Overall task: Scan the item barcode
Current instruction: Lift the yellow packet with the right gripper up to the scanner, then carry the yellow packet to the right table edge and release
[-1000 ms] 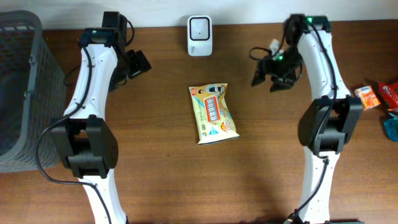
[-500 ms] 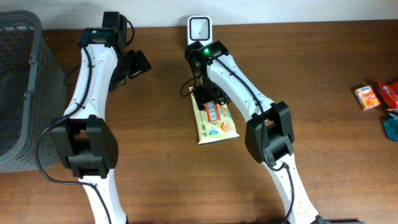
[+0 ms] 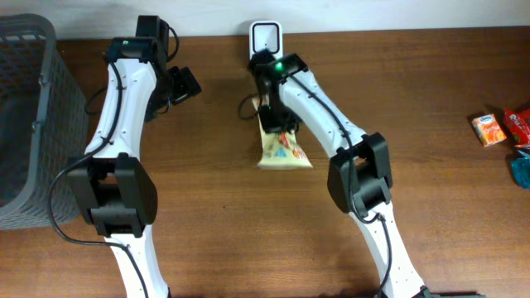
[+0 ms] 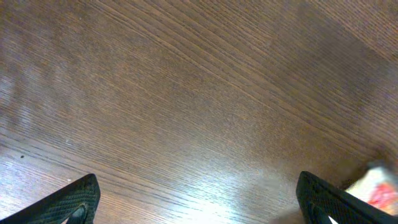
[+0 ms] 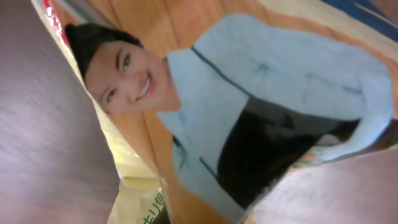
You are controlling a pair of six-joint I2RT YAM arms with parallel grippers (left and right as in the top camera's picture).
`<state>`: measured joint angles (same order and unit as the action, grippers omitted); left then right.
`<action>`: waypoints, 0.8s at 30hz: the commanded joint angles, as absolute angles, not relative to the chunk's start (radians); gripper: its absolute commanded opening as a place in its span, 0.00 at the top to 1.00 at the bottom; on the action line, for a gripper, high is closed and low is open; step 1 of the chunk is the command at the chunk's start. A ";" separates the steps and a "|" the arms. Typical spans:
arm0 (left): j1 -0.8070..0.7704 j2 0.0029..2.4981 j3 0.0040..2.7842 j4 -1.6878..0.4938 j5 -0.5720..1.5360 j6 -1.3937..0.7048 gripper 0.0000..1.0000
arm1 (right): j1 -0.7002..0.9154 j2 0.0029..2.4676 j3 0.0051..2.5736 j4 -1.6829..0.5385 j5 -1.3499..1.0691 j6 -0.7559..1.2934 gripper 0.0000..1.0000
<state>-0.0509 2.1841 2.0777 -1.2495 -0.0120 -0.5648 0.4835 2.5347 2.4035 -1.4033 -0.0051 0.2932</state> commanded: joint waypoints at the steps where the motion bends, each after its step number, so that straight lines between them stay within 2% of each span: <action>1: -0.047 2.177 2.078 -1.251 -0.020 -0.552 0.01 | 0.429 2.529 2.616 -1.389 -0.007 0.308 0.96; 5: -0.047 2.177 2.078 -1.251 -0.020 -0.552 0.01 | 0.398 2.529 2.734 -1.167 0.004 0.293 0.96; 9: -0.047 2.177 2.078 -1.251 -0.020 -0.552 0.01 | 0.398 2.537 2.692 -0.825 0.130 0.294 0.96; 14: -0.047 2.177 2.078 -1.251 -0.020 -0.552 0.01 | 0.398 2.596 2.635 -0.561 0.220 0.294 0.96; 18: -0.047 2.177 2.078 -1.251 -0.020 -0.552 0.01 | 0.397 2.627 2.614 -0.519 0.380 0.293 0.96; 24: -0.047 2.177 2.078 -1.251 -0.020 -0.552 0.01 | 0.397 2.626 2.613 -0.478 0.414 0.293 0.96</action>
<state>-0.0509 2.1841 2.0777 -1.2495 -0.0120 -0.5648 0.3954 2.6362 2.6007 -0.4919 0.3626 0.2909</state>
